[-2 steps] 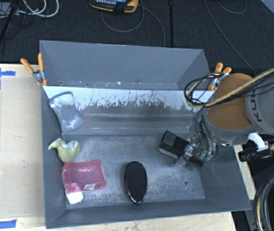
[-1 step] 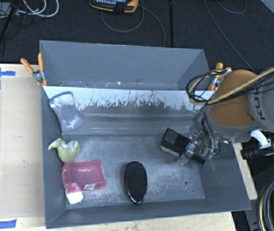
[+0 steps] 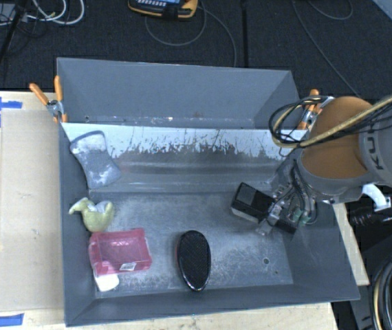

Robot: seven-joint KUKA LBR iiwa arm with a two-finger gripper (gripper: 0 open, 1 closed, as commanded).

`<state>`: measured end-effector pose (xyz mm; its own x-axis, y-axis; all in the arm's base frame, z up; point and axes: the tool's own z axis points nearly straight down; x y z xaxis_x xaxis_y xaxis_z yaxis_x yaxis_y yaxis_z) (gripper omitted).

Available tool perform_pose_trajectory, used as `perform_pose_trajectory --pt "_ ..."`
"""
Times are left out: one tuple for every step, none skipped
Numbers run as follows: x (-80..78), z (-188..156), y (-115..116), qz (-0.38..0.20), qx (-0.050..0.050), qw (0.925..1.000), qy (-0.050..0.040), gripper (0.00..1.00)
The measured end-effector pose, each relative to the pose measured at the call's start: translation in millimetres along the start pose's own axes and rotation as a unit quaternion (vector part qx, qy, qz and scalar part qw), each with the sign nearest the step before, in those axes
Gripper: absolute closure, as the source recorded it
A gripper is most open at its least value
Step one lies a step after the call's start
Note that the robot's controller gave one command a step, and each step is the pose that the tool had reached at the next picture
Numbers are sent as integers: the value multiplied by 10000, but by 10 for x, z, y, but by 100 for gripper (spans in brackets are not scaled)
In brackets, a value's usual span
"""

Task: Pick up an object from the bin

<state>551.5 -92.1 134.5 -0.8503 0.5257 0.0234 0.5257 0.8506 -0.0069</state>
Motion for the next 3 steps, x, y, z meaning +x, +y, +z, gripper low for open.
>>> perform_pose_trajectory --pt "15 -173 -6 -1 5 10000 14 100" --pt "11 -346 -4 -1 0 10000 0 100" --pt "9 -488 -3 -4 -5 10000 -9 100"
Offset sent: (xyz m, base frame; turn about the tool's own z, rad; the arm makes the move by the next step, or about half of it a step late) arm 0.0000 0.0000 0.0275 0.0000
